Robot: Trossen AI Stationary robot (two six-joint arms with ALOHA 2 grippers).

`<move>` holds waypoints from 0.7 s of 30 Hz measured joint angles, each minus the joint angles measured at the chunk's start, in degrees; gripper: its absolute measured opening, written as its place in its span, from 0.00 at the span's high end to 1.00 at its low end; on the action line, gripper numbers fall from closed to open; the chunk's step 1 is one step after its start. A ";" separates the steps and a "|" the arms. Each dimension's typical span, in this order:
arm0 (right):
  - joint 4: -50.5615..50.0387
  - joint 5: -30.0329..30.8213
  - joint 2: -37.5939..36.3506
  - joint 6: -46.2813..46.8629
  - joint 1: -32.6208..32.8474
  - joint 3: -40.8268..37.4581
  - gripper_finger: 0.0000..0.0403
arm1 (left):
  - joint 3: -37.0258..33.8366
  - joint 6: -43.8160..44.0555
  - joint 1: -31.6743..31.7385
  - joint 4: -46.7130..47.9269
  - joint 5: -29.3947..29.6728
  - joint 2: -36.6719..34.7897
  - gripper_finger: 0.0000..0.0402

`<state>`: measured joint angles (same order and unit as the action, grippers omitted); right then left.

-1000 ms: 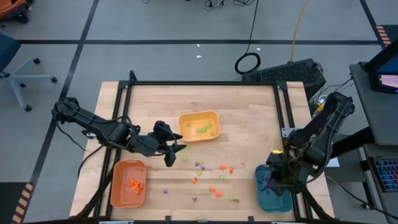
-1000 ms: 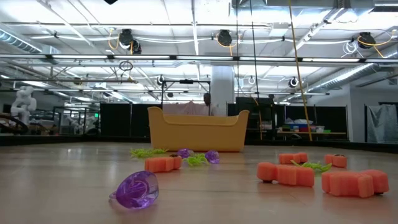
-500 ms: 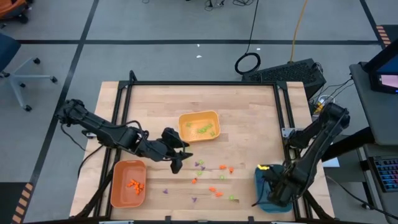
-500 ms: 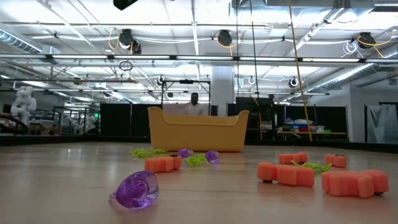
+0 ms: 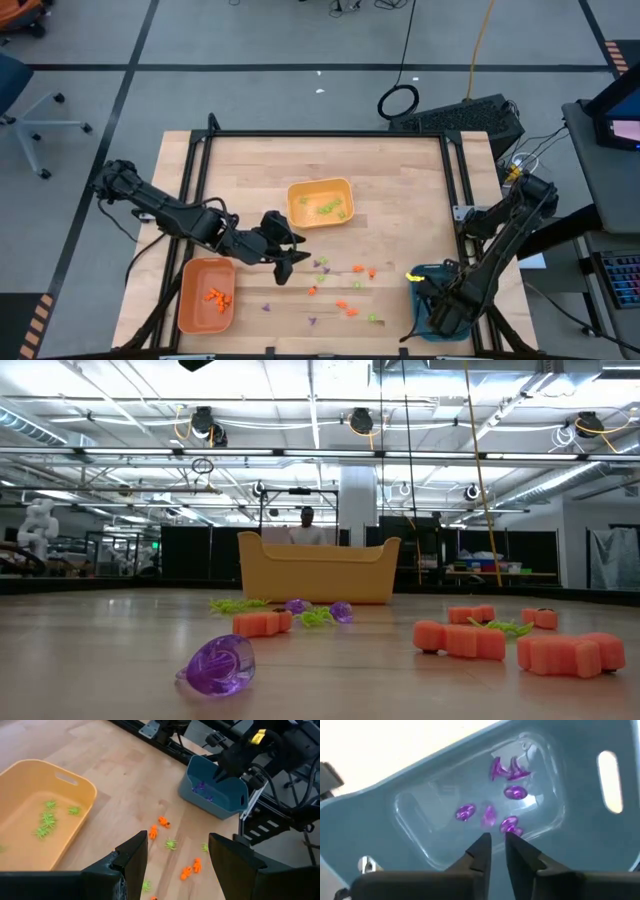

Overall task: Sort Halloween decoration
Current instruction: Put the orange skeleton toy into the orange bin

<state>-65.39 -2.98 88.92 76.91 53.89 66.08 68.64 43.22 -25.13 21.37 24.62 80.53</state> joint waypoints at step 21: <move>3.28 7.06 -19.79 25.19 -1.35 0.00 0.64 | 0.00 3.51 -2.80 -5.05 -5.97 -0.02 0.48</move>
<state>-62.10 4.08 69.13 102.10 52.53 66.08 68.64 46.73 -27.93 16.32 18.65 80.51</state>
